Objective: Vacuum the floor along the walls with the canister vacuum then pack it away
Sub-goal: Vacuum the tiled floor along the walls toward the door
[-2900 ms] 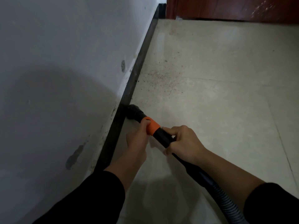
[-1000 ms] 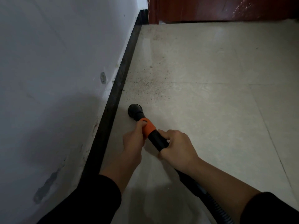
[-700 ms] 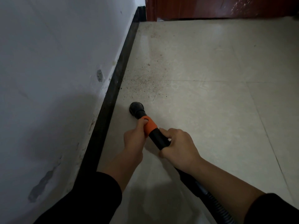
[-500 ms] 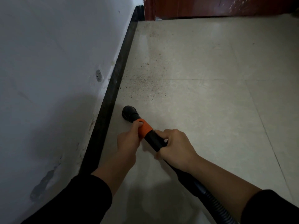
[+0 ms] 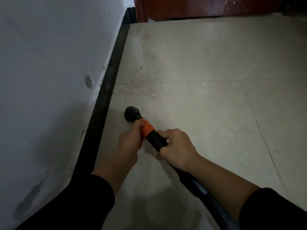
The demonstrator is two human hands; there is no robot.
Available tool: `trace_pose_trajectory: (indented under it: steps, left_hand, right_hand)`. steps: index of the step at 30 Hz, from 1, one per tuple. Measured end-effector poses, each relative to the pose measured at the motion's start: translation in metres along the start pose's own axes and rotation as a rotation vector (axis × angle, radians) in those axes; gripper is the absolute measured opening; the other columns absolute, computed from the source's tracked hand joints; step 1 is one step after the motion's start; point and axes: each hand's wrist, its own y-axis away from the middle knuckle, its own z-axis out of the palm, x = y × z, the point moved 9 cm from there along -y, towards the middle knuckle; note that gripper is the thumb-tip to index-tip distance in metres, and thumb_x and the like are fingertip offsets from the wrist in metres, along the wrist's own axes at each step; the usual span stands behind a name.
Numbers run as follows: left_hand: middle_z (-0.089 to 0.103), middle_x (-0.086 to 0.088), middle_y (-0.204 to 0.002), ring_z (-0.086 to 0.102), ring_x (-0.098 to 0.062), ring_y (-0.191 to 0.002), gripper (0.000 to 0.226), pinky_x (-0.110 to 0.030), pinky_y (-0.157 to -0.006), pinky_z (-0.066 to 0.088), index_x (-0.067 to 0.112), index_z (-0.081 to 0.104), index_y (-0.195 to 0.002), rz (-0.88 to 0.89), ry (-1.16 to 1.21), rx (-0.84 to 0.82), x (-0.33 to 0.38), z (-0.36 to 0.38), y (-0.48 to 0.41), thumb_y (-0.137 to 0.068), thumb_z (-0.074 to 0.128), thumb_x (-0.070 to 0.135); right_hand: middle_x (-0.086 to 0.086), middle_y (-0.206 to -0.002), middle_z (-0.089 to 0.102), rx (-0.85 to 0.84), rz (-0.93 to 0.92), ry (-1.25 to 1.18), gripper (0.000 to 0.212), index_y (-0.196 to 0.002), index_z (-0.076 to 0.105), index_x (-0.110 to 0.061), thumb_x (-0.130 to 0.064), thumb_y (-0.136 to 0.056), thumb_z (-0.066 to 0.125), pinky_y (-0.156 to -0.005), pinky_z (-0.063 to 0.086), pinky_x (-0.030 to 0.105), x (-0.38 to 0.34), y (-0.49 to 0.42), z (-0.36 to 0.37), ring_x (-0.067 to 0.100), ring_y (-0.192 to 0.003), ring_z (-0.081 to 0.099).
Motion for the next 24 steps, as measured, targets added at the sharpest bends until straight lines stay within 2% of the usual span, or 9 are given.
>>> trace_pose_trajectory:
  steps: [4,13,19,24]
  left_hand:
    - [0.055,-0.006,-0.074,0.050,-0.016,-0.067,0.028,-0.028,-0.062,0.042,0.009,0.060,-0.075,0.010,0.002,0.001,0.007,0.018,0.002,-0.081,0.069,0.035]
    - [0.054,-0.006,-0.075,0.048,-0.017,-0.068,0.027,-0.029,-0.062,0.038,0.013,0.055,-0.072,0.042,-0.004,-0.044,0.018,0.054,-0.003,-0.081,0.070,0.033]
    - [0.055,-0.006,-0.073,0.048,-0.016,-0.063,0.027,-0.031,-0.064,0.040,0.010,0.058,-0.073,0.058,-0.044,-0.069,0.023,0.077,0.000,-0.081,0.069,0.034]
    - [0.055,-0.006,-0.070,0.047,-0.016,-0.061,0.031,-0.031,-0.063,0.040,0.006,0.062,-0.083,0.061,-0.082,-0.121,0.022,0.091,0.005,-0.081,0.068,0.036]
  right_hand:
    - [0.007,-0.084,0.068,0.034,0.010,-0.029,0.041,-0.105,0.073,-0.012,-0.001,-0.065,0.071,-0.064,0.052,0.032,0.009,-0.003,-0.013,0.019,-0.074,0.063]
    - [0.005,-0.076,0.062,0.104,0.020,-0.046,0.032,-0.098,0.070,-0.011,-0.005,-0.066,0.074,-0.057,0.048,0.027,0.028,-0.011,-0.034,0.017,-0.065,0.059]
    - [0.004,-0.071,0.060,0.150,0.038,-0.054,0.024,-0.088,0.069,-0.011,-0.005,-0.066,0.074,-0.054,0.047,0.029,0.038,-0.012,-0.049,0.019,-0.062,0.058]
    - [0.008,-0.076,0.067,0.170,0.051,-0.055,0.029,-0.095,0.071,-0.013,-0.006,-0.066,0.072,-0.062,0.056,0.037,0.046,-0.005,-0.062,0.023,-0.068,0.064]
